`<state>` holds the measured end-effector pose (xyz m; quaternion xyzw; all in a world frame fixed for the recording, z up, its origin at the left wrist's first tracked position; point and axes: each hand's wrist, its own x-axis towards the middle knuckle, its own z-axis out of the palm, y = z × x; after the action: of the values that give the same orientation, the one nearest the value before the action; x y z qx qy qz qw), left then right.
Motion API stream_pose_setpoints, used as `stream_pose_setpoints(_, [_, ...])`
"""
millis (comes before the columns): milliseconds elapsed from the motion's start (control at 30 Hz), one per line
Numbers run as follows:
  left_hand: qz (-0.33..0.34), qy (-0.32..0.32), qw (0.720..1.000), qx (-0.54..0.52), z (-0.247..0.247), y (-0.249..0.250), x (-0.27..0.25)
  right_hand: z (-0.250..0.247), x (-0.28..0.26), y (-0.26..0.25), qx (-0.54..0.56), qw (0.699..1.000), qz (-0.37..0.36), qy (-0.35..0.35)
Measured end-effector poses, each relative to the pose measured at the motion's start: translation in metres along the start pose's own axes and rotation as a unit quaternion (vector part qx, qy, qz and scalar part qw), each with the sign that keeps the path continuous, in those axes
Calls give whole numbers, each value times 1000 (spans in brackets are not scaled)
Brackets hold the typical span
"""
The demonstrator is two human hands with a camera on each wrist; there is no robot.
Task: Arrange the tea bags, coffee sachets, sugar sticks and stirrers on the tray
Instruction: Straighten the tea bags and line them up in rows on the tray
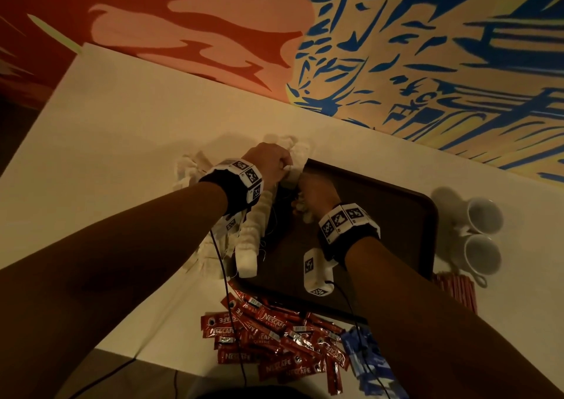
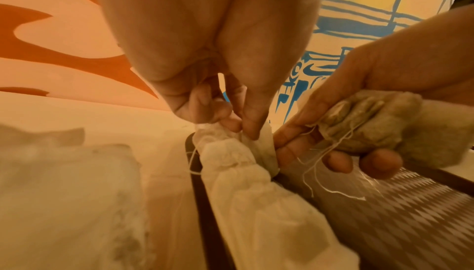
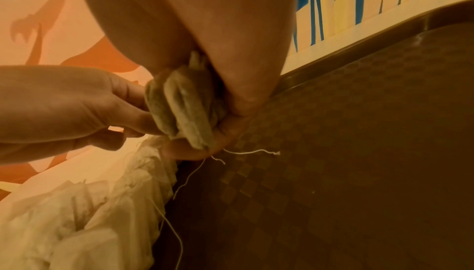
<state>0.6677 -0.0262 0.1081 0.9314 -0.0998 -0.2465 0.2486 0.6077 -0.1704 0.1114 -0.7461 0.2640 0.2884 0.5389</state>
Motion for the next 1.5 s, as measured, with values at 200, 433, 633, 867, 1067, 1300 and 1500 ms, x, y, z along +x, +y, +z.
stream_pose_setpoints(200, [-9, 9, 1000, 0, -3, 2, 1, 0, 10, 1, -8, 999, -14, 31])
stream_pose_setpoints(433, [-16, 30, 999, 3, -3, -1, -2, 1, 21, -8, -91, 995, -38, -32])
stream_pose_setpoints(633, [-16, 59, 998, -30, -13, -1, -19, -5, 13, -10, -39, 998, -18, 55])
stream_pose_setpoints(867, [51, 146, 979, -133, -26, 17, -75, -28, -46, -21, 146, 989, -19, 10])
stream_pose_setpoints(1067, [79, 156, 951, -255, -18, 45, -134, -41, -90, -26, 233, 963, -49, -124])
stream_pose_setpoints(1300, [95, 181, 916, -345, -34, 90, -191, -61, -149, -20, 238, 947, -174, -128])
stream_pose_setpoints(1500, [113, 144, 925, -333, -30, 142, -230, -90, -207, -5, 227, 942, -235, -77])
